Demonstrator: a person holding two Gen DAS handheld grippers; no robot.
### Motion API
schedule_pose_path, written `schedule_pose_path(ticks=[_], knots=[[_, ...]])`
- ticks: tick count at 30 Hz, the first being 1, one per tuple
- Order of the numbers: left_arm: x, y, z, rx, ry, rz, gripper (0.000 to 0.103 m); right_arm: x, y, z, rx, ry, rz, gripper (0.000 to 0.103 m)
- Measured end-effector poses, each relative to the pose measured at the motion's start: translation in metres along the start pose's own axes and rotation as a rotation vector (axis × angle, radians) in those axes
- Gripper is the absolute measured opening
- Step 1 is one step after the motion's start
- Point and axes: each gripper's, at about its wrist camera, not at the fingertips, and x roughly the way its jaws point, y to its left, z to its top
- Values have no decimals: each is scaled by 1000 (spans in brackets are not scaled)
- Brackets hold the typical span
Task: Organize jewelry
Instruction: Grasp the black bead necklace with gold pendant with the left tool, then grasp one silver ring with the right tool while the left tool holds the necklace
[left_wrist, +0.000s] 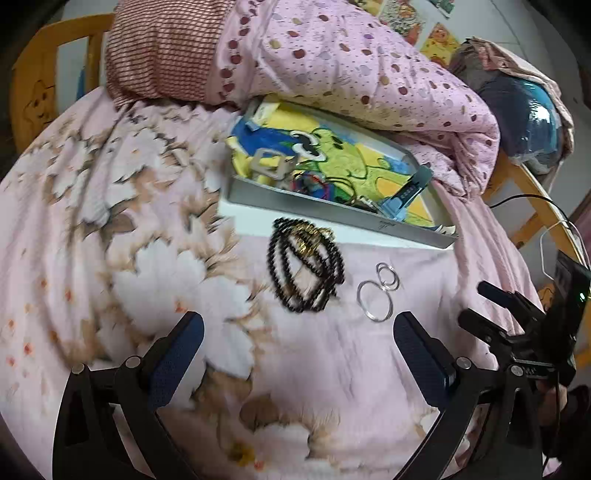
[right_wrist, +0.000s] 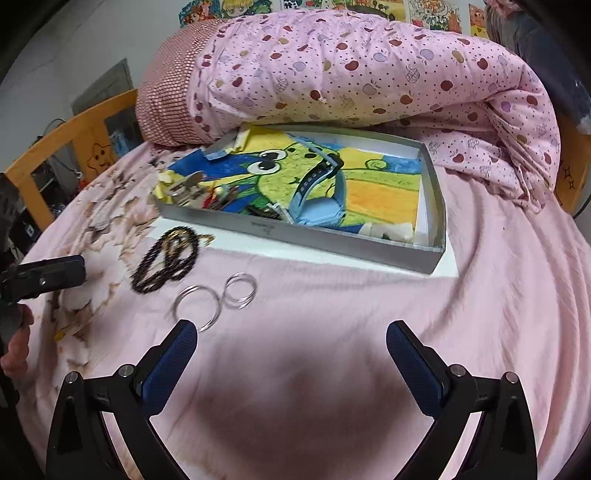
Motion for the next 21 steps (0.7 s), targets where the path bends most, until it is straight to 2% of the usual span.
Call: schedule_pose_path(ticks=[5, 7, 13, 14, 15, 17, 21], knots=[[15, -3, 11, 58, -30, -27, 99, 22, 2, 14, -12, 34, 3, 103], [25, -3, 14, 75, -23, -30, 93, 32, 3, 18, -29, 50, 2, 103], [55, 7, 23, 86, 16, -31, 60, 48, 1, 25, -41, 74, 51, 102], [60, 10, 25, 82, 24, -32, 51, 50, 2, 26, -49, 77, 54, 100], [63, 13, 26, 73, 33, -37, 42, 52, 2, 26, -56, 81, 57, 92], [68, 15, 28, 68, 47, -46, 34, 57, 4, 26, -68, 96, 65, 81], [76, 14, 29, 92, 73, -11, 22, 69, 8, 25, -88, 127, 91, 60]])
